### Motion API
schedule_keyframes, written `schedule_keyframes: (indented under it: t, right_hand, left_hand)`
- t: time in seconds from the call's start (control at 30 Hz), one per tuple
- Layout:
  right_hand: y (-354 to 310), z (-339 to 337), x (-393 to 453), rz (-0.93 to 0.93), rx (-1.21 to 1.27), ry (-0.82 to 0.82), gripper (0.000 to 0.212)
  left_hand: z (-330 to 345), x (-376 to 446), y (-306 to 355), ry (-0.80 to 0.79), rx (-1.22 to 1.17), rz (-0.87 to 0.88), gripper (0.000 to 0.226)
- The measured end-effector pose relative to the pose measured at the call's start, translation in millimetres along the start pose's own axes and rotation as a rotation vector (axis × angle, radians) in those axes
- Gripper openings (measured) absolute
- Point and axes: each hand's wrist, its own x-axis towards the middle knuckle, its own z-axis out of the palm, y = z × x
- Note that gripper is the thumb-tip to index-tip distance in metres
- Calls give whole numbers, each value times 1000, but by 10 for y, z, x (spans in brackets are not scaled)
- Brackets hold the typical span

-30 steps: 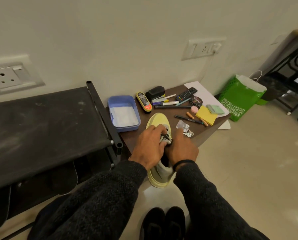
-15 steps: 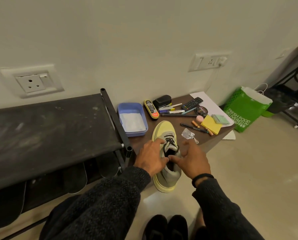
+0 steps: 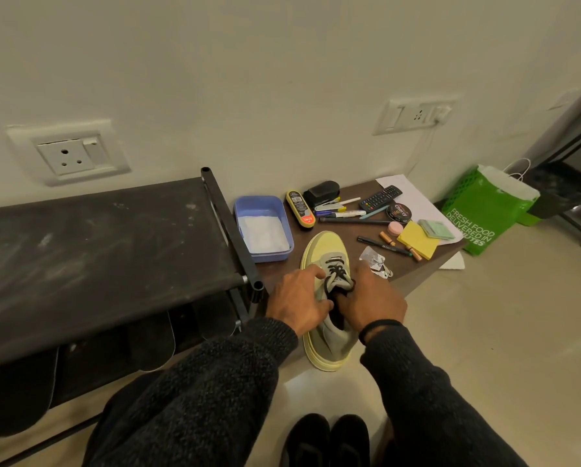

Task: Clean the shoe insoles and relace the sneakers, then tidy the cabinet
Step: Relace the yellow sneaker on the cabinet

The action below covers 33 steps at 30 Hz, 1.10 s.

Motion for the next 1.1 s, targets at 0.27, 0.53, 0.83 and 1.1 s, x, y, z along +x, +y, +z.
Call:
schedule_keyframes:
  t: [0.27,0.53,0.83,1.1]
  right_hand:
    - [303,-290,-508,-77,341,-271,13]
    - [272,-440,-831,-167,164,-559,35]
    - [183,-1039,-1194,-294,165,-375,37]
    - [-442,-2057,-2020,-591,159,-448,33]
  left_hand:
    - [-74,-344,254,-151,86,175,28]
    - [61,-583,269,-386,356,174,33]
    - [-619,-1013,752,-380,290,256,36]
    - [-1739,-2050,930,-223,154,221,32]
